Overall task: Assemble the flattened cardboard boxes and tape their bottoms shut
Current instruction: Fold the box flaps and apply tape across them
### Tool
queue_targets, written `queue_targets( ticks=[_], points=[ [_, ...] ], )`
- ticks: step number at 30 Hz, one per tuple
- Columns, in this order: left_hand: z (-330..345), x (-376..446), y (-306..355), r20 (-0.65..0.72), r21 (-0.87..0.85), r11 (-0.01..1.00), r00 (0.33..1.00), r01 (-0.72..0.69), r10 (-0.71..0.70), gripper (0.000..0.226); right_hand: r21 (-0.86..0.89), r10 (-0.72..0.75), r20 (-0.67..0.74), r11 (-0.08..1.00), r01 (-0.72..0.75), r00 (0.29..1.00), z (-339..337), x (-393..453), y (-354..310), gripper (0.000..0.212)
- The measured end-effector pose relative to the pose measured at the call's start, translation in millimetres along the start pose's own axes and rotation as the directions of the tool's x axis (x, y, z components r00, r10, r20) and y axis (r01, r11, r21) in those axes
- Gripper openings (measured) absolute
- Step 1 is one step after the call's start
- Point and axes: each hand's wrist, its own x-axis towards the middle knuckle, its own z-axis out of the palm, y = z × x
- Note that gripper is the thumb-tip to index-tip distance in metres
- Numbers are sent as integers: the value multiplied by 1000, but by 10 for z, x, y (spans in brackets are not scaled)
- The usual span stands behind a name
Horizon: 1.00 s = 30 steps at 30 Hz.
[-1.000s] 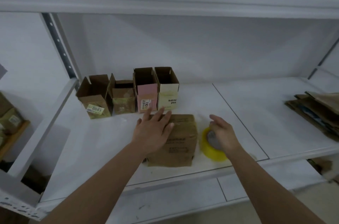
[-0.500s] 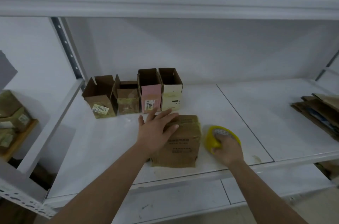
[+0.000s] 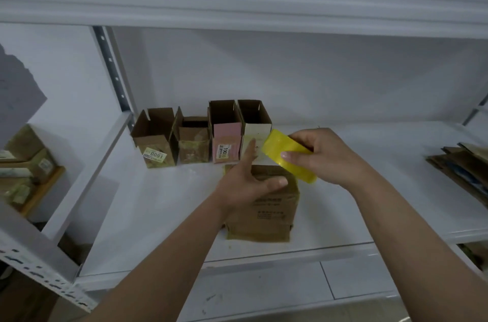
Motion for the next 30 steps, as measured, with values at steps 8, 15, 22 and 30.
queue_targets(
  ticks=[8, 15, 22, 30],
  points=[
    [44, -45, 35, -141, -104, 995, 990, 5, -20, 83, -133, 47, 115, 991, -31, 992, 187, 127, -138, 20],
    [43, 35, -50, -145, -350, 937, 987, 19, -74, 74, -61, 47, 176, 997, -37, 983, 196, 206, -69, 29],
    [-37, 64, 33, -145, -404, 911, 978, 79, -149, 42, -40, 4, 255, 999, 7, 967, 216, 233, 25, 34],
    [-86, 100, -61, -167, -300, 954, 984, 5, -58, 51, 40, -66, 243, 998, 58, 968, 61, 221, 79, 32]
  ],
)
